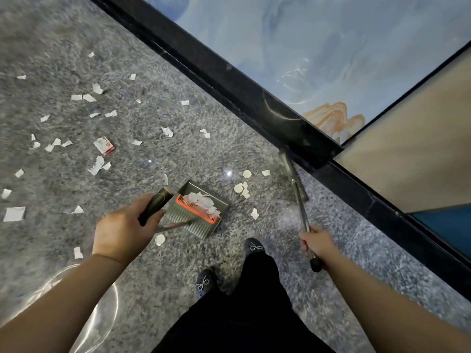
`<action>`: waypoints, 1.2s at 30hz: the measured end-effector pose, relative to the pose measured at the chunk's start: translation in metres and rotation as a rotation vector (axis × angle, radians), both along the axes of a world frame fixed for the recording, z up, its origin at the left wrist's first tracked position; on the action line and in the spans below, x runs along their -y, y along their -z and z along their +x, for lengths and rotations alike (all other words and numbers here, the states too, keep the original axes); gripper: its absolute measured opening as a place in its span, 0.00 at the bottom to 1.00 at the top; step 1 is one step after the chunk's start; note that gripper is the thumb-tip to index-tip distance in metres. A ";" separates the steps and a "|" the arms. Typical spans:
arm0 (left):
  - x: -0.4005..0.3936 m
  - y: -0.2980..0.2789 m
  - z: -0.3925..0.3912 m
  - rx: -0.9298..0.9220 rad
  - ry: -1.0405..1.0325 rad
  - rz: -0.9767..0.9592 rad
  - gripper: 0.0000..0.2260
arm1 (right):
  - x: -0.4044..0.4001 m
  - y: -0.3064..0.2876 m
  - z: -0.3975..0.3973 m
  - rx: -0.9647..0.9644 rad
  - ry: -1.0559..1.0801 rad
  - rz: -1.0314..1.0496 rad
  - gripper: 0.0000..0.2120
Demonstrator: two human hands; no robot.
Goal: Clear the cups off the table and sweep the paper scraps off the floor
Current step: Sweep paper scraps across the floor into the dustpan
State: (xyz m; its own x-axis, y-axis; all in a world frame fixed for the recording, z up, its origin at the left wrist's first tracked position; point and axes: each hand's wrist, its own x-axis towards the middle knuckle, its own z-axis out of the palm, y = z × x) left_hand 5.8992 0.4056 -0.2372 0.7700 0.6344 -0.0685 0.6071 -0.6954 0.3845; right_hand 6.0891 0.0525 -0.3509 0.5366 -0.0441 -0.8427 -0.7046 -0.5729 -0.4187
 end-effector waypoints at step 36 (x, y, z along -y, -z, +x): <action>0.027 0.000 0.071 -0.053 -0.144 0.104 0.14 | -0.067 -0.020 0.078 -0.240 -0.346 0.136 0.08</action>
